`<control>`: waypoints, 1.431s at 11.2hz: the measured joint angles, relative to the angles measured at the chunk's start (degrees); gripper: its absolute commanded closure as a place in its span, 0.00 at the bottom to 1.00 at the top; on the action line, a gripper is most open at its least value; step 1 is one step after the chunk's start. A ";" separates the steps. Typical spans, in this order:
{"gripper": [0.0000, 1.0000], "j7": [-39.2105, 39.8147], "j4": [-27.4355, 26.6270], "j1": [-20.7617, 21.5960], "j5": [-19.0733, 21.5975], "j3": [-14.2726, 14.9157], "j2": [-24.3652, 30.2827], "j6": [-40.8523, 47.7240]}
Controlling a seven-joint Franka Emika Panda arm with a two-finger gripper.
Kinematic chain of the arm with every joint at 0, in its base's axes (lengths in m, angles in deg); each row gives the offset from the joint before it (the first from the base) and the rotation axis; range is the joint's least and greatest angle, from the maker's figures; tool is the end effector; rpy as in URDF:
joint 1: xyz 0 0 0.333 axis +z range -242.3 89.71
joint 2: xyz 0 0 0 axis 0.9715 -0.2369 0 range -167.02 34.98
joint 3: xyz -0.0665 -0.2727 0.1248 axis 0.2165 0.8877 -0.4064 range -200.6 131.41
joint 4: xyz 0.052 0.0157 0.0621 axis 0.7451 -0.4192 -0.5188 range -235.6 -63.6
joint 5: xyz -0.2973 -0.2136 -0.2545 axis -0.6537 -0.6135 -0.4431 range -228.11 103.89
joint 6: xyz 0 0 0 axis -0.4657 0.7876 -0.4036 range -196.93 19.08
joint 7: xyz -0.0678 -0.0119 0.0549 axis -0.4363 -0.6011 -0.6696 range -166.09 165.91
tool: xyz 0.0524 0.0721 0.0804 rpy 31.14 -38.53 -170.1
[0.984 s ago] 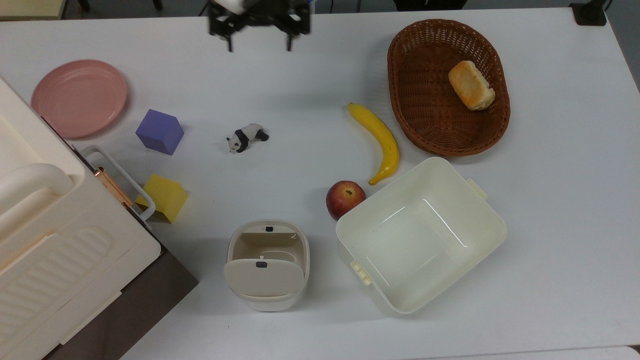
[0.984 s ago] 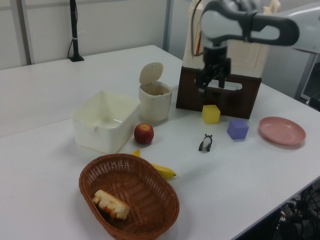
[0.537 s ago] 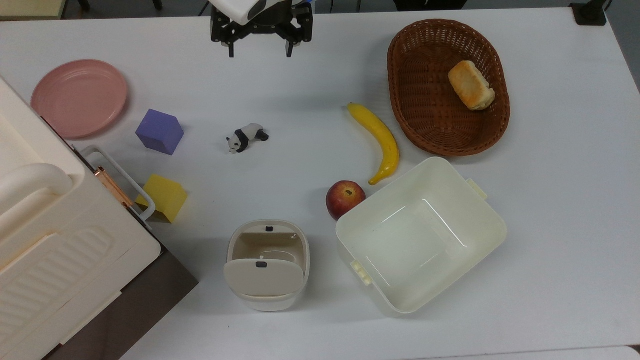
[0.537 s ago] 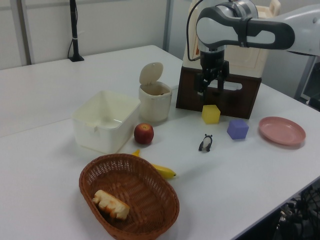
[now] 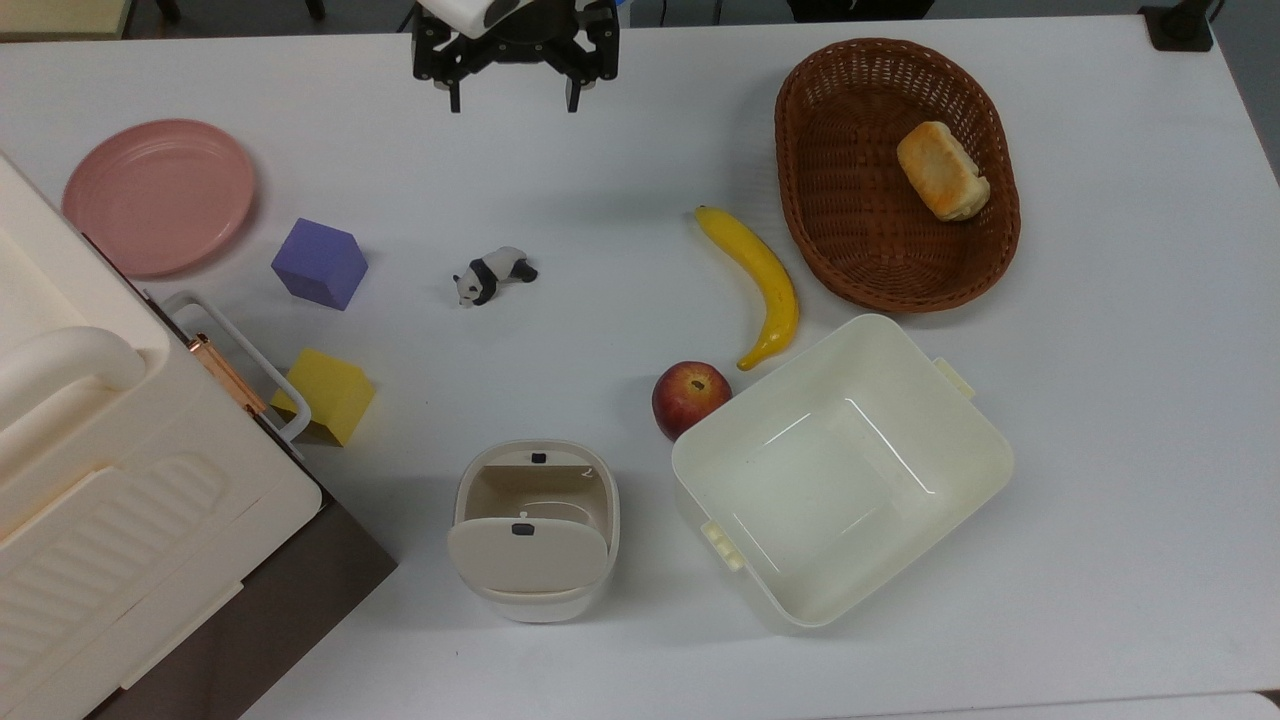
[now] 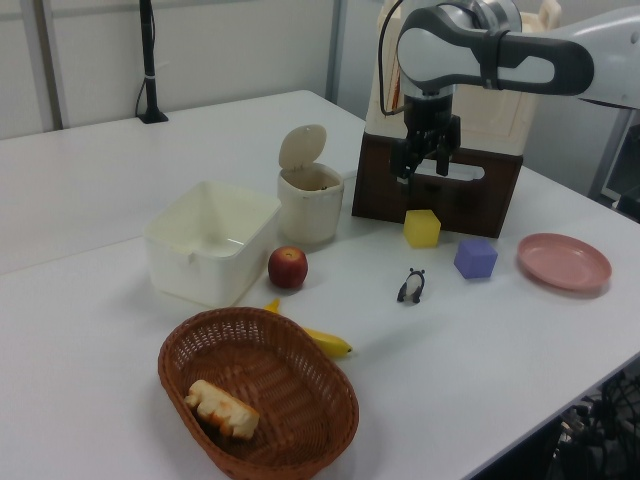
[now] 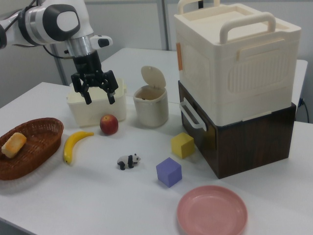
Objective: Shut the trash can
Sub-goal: 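Move the gripper over the small cream trash can's open lid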
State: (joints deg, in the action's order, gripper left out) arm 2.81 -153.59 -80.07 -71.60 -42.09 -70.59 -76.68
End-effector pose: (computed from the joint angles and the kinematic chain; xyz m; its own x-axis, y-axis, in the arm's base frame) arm 0.6322 0.0203 0.5252 0.9890 0.1283 -0.0743 0.1382 -0.9791 0.1492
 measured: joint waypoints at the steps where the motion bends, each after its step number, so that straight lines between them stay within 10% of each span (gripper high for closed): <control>1: 0.39 -0.02 0.01 -0.63 1.24 0.05 0.01 -1.70; 3: 1.00 -0.03 0.03 -1.87 3.26 0.55 0.04 -7.98; 16: 1.00 -0.18 2.12 -3.04 8.10 1.01 -3.49 -25.18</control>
State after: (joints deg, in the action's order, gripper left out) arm 2.64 -151.48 -83.10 -63.51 -41.08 -74.08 -101.86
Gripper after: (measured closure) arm 0.991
